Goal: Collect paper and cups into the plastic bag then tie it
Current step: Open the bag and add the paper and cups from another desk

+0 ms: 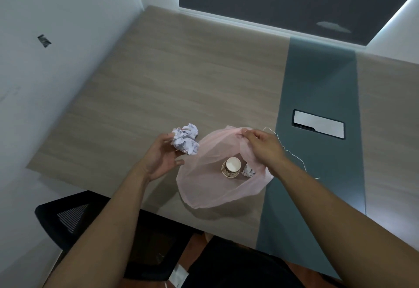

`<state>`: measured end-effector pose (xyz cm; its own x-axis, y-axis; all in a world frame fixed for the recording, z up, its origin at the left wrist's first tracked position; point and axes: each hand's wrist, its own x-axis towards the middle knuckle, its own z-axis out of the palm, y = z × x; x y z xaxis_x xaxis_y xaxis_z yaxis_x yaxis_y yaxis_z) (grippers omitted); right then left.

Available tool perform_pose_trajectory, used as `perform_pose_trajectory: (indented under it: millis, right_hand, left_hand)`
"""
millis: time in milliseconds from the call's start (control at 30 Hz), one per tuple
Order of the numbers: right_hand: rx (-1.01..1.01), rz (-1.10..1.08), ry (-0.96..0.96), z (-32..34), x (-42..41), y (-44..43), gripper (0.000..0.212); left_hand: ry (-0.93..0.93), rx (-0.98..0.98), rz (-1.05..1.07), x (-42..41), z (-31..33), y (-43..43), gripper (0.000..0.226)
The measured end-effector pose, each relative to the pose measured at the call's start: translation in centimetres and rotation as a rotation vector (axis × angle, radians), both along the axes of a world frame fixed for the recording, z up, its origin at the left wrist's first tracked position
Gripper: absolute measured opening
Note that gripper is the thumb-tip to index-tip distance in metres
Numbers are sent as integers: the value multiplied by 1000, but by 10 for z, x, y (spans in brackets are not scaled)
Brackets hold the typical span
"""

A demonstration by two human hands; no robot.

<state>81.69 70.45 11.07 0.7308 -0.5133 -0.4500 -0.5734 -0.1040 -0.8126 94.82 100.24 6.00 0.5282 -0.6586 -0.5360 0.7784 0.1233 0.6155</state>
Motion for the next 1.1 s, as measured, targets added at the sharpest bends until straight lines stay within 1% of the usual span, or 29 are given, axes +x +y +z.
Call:
perform_pose_trajectory:
  millis: [67, 167, 233, 267, 367, 467, 600, 700, 767, 833, 933, 1000, 1067, 1100]
  right_hand:
    - [15, -2, -16, 3, 3, 2, 28]
    - [26, 0, -31, 6, 6, 4, 27]
    - [18, 0, -37, 6, 7, 3, 27]
    - [12, 2, -36, 5, 6, 3, 27]
    - [9, 2, -31, 2, 3, 1, 28]
    - [11, -7, -30, -1, 1, -1, 28]
    - [32, -17, -34, -3, -1, -1, 28]
    - [39, -25, -32, -5, 0, 0, 28]
    - [51, -24, -25, -6, 1, 0, 28]
    - [57, -21, -17, -7, 1, 0, 29]
    - [53, -17, -8, -10, 3, 0, 30]
    - [49, -16, -1, -13, 5, -1, 30]
    - [52, -21, 8, -15, 7, -1, 31]
    - [58, -23, 9, -15, 8, -1, 31]
  left_hand:
    - [-9, 1, -153, -9, 9, -15, 46]
    - [-70, 78, -394, -25, 9, -37, 40]
    - [-115, 141, -497, -34, 3, -49, 39]
    - [-127, 177, -508, -39, 2, -55, 39]
    - [-150, 318, -481, -50, -9, -69, 38]
    - [-167, 396, -418, -53, -24, -75, 33]
    - [-178, 502, -394, -53, -30, -76, 49]
    - [-250, 611, -447, -47, -32, -72, 51]
    - [-272, 617, -492, -40, -26, -67, 44]
    - [-280, 568, -530, -31, -13, -61, 35]
    - [-240, 460, -568, -14, 11, -52, 35]
    - [-276, 482, -495, 0, 22, -49, 31]
    - [-347, 620, -289, 16, 20, -49, 22]
    - [-373, 707, -173, 26, 13, -50, 22]
